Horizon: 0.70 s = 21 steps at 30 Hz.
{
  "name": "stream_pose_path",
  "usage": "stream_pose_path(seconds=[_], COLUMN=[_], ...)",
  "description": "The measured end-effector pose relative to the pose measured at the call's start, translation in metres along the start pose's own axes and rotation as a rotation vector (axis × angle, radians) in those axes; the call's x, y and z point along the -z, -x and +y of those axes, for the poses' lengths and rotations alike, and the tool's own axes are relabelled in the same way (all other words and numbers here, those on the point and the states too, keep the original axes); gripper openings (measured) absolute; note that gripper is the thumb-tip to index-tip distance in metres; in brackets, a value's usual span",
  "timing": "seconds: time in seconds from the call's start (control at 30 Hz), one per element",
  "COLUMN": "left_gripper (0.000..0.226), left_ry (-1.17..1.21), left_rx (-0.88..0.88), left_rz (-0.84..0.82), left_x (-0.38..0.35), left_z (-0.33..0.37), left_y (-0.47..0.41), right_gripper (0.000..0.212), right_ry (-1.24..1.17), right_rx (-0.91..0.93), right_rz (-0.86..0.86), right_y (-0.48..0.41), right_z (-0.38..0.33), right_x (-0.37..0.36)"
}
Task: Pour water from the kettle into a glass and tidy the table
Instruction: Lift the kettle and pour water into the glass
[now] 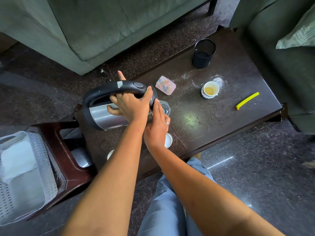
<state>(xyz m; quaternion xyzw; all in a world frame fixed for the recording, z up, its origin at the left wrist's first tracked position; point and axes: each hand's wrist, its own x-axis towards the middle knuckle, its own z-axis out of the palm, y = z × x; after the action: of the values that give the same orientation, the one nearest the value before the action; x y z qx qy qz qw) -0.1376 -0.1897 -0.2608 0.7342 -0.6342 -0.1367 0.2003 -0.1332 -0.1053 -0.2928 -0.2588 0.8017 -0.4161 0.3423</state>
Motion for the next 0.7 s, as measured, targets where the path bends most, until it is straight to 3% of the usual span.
stream_pose_path(seconds=[0.7], left_gripper=[0.097], left_ry=[0.016], left_rx=[0.004], left_rz=[-0.007], left_x=[-0.0026], left_z=[0.0010], left_y=[-0.0004], right_gripper=[0.083], right_ry=[0.023], right_rx=[-0.008], right_rz=[0.009], right_y=[-0.0023], right_z=[0.0019], right_x=[0.0008])
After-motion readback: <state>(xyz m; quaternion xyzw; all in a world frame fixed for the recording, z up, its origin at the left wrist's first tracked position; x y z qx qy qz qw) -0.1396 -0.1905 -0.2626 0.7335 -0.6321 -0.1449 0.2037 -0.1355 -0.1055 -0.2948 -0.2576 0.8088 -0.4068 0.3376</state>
